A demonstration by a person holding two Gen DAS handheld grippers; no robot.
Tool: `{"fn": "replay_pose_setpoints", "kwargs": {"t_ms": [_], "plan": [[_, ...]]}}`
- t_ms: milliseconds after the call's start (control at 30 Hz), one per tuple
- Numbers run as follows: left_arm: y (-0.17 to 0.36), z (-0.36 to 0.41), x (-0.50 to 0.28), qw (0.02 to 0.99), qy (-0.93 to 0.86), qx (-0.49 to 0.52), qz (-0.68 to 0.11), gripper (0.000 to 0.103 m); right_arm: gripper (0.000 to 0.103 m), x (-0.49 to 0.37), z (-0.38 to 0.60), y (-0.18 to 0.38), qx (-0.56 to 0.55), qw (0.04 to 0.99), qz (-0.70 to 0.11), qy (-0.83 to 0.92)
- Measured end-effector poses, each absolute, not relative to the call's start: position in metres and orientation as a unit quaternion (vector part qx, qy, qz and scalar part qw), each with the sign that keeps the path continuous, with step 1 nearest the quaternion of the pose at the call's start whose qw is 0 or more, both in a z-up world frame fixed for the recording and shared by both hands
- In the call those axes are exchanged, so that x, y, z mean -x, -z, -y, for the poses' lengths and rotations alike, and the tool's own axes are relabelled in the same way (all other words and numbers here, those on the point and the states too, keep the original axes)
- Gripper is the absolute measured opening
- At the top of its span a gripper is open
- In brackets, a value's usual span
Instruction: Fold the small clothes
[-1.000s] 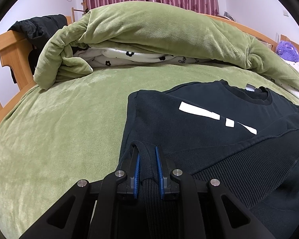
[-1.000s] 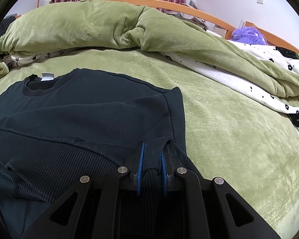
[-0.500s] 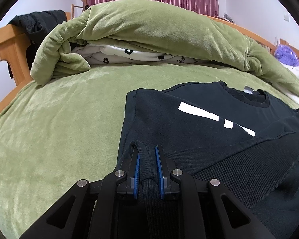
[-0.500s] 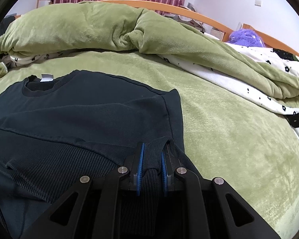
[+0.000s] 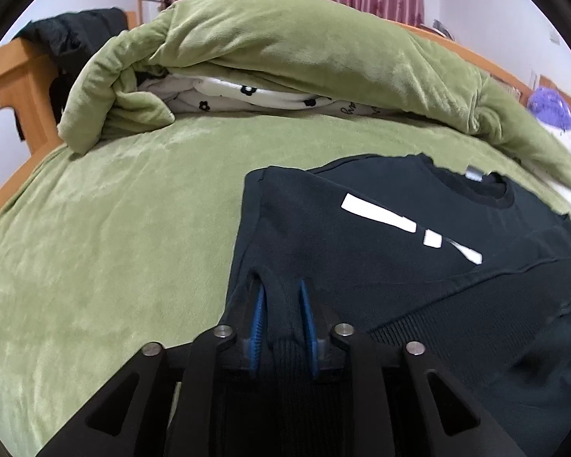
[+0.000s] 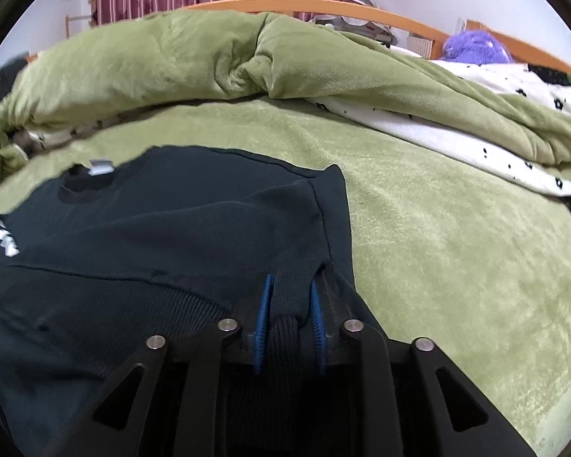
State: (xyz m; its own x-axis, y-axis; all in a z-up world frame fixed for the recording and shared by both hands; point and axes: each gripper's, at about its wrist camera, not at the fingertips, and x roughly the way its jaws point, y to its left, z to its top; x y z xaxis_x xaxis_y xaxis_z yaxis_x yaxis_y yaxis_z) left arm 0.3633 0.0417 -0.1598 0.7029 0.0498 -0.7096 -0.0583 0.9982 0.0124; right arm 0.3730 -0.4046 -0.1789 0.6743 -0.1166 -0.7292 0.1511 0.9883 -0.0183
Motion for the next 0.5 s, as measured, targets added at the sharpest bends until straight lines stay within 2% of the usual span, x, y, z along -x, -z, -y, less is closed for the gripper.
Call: {"fn": "replay_pose_setpoints", "kwargs": {"t_ms": [33,67,100,133,300,500], "plan": [[0.155,-0.043,-0.358,0.922,-0.027,0.015,-0.385,0.045,0.045,-0.365,0.406,0.173,-0.021,0.915,-0.395,0.076],[0.148,-0.047,-0.348,0.924,-0.016,0.029,-0.381,0.055,0.054,-0.355,0.407,0.166,-0.018,0.917,-0.391,0.080],[0.141,-0.049,-0.337,0.927,-0.006,0.038,-0.374,0.074,0.067,-0.342,0.407,0.158,-0.015,0.920,-0.383,0.080],[0.136,-0.050,-0.328,0.930,-0.005,0.040,-0.366,0.078,0.070,-0.328,0.407,0.151,-0.013,0.924,-0.373,0.078],[0.112,-0.053,-0.273,0.932,0.003,0.050,-0.359,0.077,0.077,-0.258,0.399,0.126,0.027,0.933,-0.353,0.068],[0.131,-0.054,-0.214,0.921,0.040,0.107,-0.373,0.075,0.077,-0.189,0.402,0.138,-0.008,0.930,-0.365,0.049]]}}
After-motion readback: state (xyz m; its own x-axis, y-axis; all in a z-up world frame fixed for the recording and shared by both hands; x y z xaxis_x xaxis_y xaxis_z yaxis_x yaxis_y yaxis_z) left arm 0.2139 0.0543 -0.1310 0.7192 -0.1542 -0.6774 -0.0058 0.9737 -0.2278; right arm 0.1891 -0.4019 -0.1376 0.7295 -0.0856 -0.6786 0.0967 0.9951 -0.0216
